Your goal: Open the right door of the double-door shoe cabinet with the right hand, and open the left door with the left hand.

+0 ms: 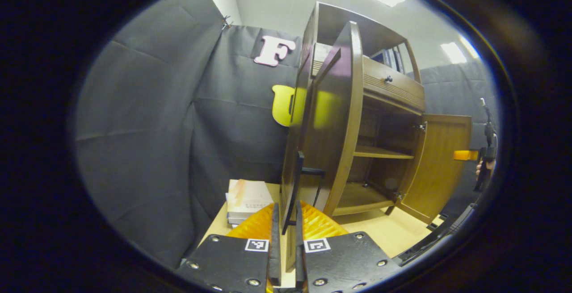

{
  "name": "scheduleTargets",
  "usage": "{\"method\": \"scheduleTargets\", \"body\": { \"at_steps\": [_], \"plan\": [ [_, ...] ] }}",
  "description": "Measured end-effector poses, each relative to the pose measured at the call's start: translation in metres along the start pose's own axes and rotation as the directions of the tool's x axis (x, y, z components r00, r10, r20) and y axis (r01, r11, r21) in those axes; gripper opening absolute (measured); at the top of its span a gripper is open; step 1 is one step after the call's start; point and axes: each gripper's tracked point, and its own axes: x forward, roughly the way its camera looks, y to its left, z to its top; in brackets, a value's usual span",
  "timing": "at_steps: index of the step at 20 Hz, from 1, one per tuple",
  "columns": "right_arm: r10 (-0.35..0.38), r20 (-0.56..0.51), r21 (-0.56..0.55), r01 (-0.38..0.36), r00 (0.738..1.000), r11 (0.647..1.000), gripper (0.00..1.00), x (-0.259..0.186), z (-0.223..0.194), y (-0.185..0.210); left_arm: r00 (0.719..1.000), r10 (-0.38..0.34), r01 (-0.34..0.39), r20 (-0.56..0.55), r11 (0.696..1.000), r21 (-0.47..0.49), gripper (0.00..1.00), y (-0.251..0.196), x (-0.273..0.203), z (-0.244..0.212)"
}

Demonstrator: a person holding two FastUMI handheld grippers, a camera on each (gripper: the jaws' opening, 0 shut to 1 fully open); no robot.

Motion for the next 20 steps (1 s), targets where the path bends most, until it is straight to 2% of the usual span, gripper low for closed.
{"method": "scheduleTargets", "body": {
  "at_steps": [6, 10, 13, 16, 18, 20],
  "plan": [
    [0.063, 0.013, -0.021, -0.062, 0.998, 0.998, 0.94, -0.004, 0.001, -0.024, 0.990, 0.140, -0.140, 0.009, 0.990, -0.005, 0.14, -0.020, -0.065, 0.023],
    [0.111, 0.007, -0.023, -0.111, 0.994, 0.994, 0.97, -0.012, -0.001, -0.044, 0.977, 0.202, -0.198, 0.070, 0.979, -0.050, 0.14, -0.056, -0.100, 0.051],
    [0.177, 0.001, -0.023, -0.177, 0.984, 0.984, 0.98, -0.019, -0.003, -0.050, 0.964, 0.240, -0.231, 0.115, 0.969, -0.085, 0.14, -0.083, -0.108, 0.070],
    [0.243, 0.011, -0.030, -0.243, 0.970, 0.970, 0.93, -0.029, 0.000, -0.050, 0.940, 0.304, -0.294, 0.153, 0.952, -0.086, 0.63, -0.099, -0.115, 0.078],
    [0.286, 0.024, -0.028, -0.286, 0.958, 0.958, 0.95, -0.035, 0.003, -0.048, 0.923, 0.354, -0.348, 0.152, 0.935, -0.065, 0.96, -0.112, -0.119, 0.075],
    [0.314, 0.031, -0.016, -0.314, 0.949, 0.949, 0.95, -0.040, 0.005, -0.051, 0.923, 0.356, -0.356, 0.145, 0.934, -0.030, 0.97, -0.136, -0.117, 0.077]
  ]
}}
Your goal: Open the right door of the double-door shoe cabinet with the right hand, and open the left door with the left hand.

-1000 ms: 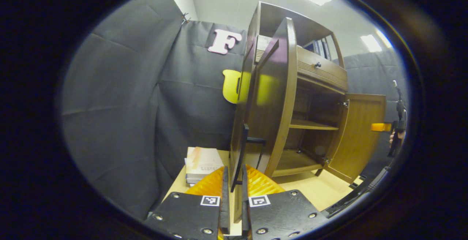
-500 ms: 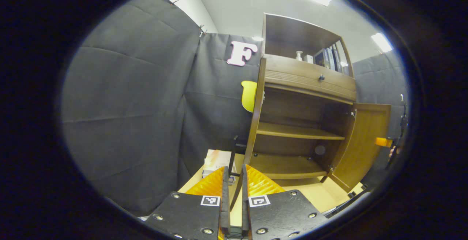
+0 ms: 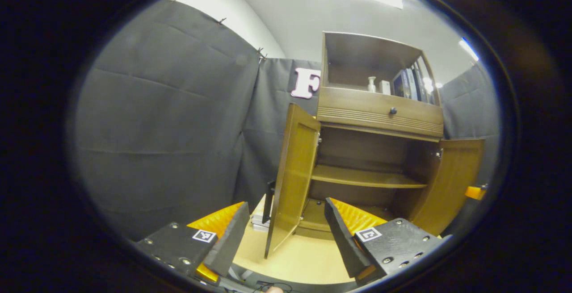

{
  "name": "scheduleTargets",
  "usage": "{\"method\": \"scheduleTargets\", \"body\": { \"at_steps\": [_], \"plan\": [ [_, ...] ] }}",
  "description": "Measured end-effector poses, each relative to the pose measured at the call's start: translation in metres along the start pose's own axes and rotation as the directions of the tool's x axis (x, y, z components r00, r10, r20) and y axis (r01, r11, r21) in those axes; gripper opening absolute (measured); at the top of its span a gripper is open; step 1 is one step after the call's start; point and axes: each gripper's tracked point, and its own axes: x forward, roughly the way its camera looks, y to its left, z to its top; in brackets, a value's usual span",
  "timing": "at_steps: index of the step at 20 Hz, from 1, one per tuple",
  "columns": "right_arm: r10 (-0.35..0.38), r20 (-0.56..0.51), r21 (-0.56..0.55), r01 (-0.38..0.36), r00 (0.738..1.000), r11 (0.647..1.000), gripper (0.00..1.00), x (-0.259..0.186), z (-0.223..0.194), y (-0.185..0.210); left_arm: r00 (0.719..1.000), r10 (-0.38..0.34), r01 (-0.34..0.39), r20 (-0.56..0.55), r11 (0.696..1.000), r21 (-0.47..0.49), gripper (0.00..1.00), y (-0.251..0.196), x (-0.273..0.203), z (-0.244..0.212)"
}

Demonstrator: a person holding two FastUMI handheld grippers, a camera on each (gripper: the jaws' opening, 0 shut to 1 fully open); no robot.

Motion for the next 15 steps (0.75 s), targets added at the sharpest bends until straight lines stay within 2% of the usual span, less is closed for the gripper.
{"method": "scheduleTargets", "body": {
  "at_steps": [3, 4, 7, 9, 12, 14, 15],
  "plan": [
    [0.025, 0.008, 0.024, -0.025, 1.000, 0.999, 0.93, -0.009, 0.000, -0.003, 1.000, -0.011, 0.010, 0.017, 0.998, 0.065, 0.97, -0.042, -0.007, 0.007],
    [0.020, 0.010, 0.021, -0.020, 1.000, 1.000, 0.96, -0.012, -0.001, -0.007, 0.999, -0.027, 0.025, 0.022, 0.997, 0.072, 0.97, -0.055, -0.010, 0.008],
    [-0.011, 0.003, -0.002, 0.011, 1.000, 1.000, 0.92, -0.019, -0.009, -0.013, 0.996, -0.087, 0.086, 0.008, 0.994, 0.061, 0.98, -0.089, -0.004, -0.003],
    [-0.007, 0.007, 0.002, 0.007, 1.000, 1.000, 0.93, -0.026, -0.013, -0.008, 0.995, -0.104, 0.104, -0.005, 0.992, 0.075, 0.98, -0.101, 0.005, -0.009],
    [-0.023, 0.026, -0.021, 0.023, 0.999, 1.000, 0.92, -0.030, -0.015, -0.001, 0.991, -0.129, 0.132, -0.033, 0.980, 0.148, 0.97, -0.116, 0.019, -0.024],
    [-0.047, 0.018, -0.034, 0.047, 0.999, 0.998, 0.92, -0.027, -0.018, 0.007, 0.985, -0.161, 0.167, -0.055, 0.978, 0.128, 0.97, -0.121, 0.025, -0.029],
    [-0.059, 0.011, -0.033, 0.059, 0.998, 0.998, 0.96, -0.024, -0.020, 0.013, 0.983, -0.179, 0.184, -0.051, 0.977, 0.110, 0.98, -0.120, 0.025, -0.025]
  ]
}}
